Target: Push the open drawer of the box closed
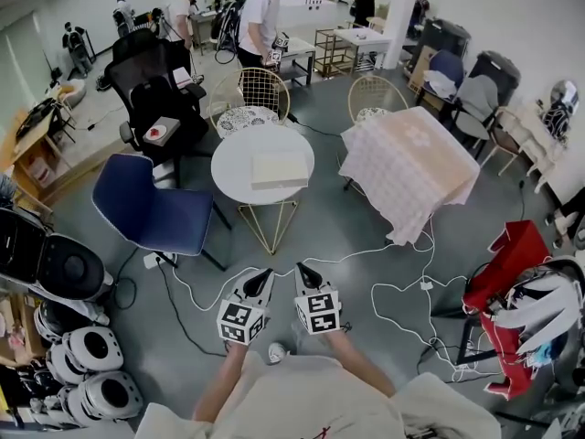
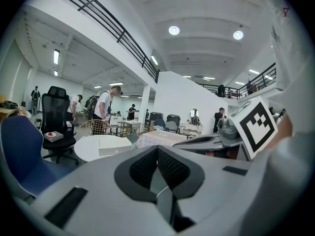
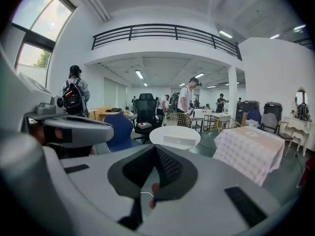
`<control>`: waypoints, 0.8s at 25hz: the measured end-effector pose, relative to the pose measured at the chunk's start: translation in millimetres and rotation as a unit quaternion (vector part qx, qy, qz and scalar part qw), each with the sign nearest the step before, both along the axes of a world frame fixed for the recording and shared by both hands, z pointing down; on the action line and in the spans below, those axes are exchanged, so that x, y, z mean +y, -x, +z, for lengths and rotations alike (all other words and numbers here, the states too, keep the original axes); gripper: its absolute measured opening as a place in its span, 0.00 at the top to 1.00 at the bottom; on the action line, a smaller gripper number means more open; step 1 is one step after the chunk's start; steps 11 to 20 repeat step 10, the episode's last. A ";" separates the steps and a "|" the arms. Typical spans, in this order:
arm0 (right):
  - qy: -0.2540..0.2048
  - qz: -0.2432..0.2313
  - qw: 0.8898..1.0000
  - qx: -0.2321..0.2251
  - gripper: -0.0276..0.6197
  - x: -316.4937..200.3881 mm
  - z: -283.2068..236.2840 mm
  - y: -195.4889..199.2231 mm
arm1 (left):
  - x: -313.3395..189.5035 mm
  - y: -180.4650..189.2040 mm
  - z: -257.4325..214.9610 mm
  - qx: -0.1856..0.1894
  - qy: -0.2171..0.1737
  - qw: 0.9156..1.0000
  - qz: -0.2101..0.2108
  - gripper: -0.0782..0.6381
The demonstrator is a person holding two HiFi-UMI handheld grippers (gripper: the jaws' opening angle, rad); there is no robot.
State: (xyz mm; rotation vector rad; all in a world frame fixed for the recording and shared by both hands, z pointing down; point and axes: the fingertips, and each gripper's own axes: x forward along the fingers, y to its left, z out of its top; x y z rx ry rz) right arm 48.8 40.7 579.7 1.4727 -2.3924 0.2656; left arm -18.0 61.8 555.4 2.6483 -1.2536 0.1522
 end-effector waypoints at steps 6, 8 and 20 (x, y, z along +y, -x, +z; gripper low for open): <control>0.001 -0.002 1.000 0.002 0.93 2.0 1.2 1.3 | 2.1 -1.0 0.2 0.002 0.001 1.000 0.001 0.87; 0.001 -0.001 1.000 0.002 0.93 1.9 1.8 2.4 | 1.7 -0.6 0.8 0.002 0.000 1.000 0.002 0.87; 0.002 -0.001 1.000 0.002 0.93 1.6 2.4 3.3 | 1.2 -0.2 1.2 0.002 0.000 1.000 0.003 0.87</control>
